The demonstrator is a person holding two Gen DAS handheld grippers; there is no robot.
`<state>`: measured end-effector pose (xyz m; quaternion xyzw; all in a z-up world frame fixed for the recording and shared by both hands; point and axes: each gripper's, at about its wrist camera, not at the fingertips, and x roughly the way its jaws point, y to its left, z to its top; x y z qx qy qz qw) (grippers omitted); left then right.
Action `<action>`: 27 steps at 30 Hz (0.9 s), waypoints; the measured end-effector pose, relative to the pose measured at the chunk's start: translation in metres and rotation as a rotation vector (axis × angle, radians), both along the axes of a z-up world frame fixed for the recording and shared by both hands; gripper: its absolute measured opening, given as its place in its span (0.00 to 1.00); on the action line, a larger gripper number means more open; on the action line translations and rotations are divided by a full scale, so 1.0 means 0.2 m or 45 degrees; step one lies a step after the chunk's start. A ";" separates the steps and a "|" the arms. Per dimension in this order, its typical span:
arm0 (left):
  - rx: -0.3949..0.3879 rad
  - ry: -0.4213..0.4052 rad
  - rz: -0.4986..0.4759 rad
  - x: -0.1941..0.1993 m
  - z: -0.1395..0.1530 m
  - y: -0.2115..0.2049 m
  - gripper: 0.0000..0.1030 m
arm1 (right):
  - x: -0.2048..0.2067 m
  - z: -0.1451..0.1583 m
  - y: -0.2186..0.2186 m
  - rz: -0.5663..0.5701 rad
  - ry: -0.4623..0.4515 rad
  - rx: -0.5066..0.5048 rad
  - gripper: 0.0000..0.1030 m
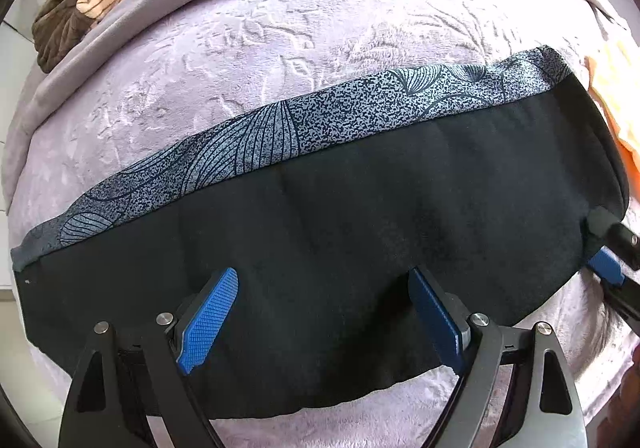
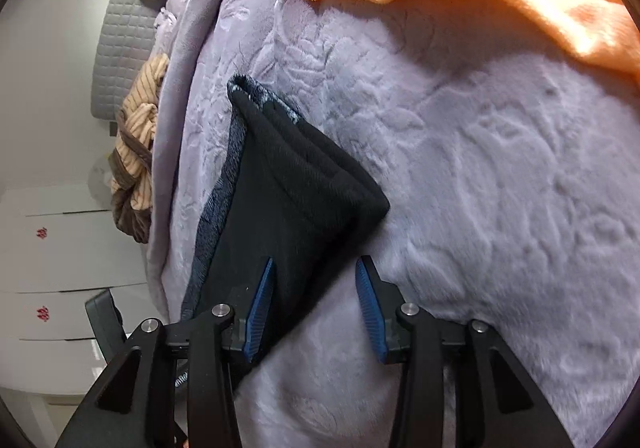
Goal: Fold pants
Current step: 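Grasp the trouser leg end with the right gripper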
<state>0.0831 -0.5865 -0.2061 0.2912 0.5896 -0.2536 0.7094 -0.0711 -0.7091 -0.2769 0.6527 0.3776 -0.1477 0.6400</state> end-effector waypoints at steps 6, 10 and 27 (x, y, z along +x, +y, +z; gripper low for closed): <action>-0.009 -0.001 0.004 0.07 -0.06 0.07 0.92 | 0.07 0.04 -0.01 0.016 -0.082 -0.042 0.47; -0.010 -0.003 0.000 0.08 -0.07 0.09 0.92 | 0.11 0.11 0.01 0.085 -0.127 -0.132 0.50; -0.027 0.001 -0.021 0.06 0.00 0.15 0.92 | 0.17 -0.04 0.01 0.033 -0.147 -0.129 0.47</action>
